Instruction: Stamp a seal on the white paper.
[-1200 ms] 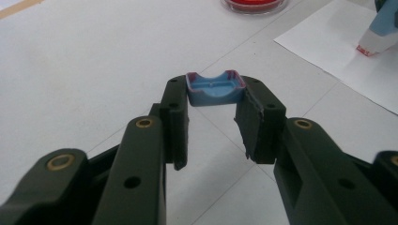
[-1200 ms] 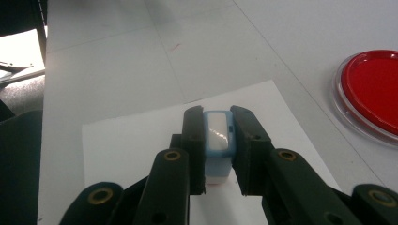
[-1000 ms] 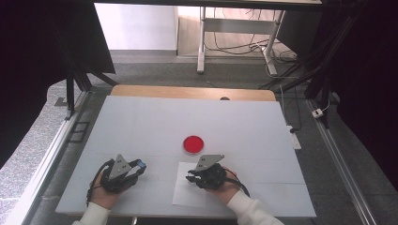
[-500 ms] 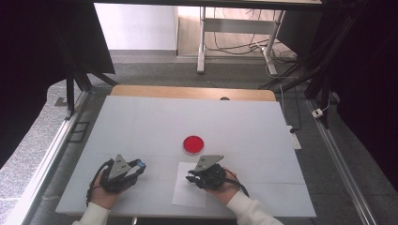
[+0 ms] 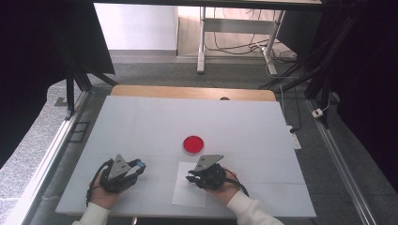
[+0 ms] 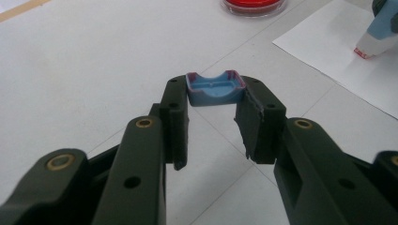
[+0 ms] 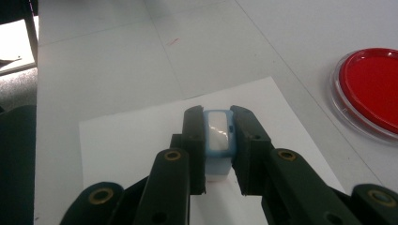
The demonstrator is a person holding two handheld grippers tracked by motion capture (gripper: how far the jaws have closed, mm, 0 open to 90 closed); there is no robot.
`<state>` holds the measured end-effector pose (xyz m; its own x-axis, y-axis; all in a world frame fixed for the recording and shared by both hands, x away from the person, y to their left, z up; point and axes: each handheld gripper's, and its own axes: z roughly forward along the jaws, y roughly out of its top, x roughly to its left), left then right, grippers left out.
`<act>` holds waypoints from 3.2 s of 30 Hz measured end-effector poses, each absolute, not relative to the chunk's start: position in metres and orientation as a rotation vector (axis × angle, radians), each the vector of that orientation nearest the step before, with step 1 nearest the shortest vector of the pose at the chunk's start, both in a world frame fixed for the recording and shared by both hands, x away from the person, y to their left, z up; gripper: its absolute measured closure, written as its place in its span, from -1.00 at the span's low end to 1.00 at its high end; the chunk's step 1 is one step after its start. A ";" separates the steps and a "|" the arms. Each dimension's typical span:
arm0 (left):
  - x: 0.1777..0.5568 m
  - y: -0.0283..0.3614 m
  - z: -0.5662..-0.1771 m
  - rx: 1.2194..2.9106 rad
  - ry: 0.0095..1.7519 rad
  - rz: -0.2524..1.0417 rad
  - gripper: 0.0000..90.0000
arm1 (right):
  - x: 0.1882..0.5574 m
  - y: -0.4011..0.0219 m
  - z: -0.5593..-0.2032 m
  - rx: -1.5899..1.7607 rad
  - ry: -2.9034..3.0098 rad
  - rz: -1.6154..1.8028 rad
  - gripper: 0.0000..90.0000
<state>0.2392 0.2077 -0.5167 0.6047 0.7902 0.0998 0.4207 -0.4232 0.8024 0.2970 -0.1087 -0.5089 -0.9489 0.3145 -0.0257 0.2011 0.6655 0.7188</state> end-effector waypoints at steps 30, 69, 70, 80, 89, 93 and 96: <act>0.240 0.211 -0.516 2.053 0.952 0.620 0.43 | 0.302 -0.125 -0.497 0.523 2.678 1.388 0.68; 0.240 0.210 -0.517 2.063 0.949 0.615 0.43 | 0.305 -0.161 -0.475 0.656 2.466 1.554 0.68; 0.240 0.210 -0.517 2.067 0.948 0.617 0.43 | 0.305 -0.163 -0.474 0.663 2.453 1.560 0.68; 0.241 0.210 -0.518 2.062 0.950 0.613 0.43 | 0.307 -0.179 -0.466 0.691 2.369 1.596 0.68; 0.241 0.210 -0.519 2.065 0.950 0.612 0.43 | 0.308 -0.180 -0.465 0.695 2.361 1.597 0.68; 0.241 0.210 -0.518 2.060 0.951 0.609 0.43 | 0.308 -0.180 -0.465 0.694 2.356 1.596 0.68; 0.242 0.210 -0.518 2.063 0.950 0.607 0.43 | 0.309 -0.182 -0.465 0.699 2.354 1.599 0.68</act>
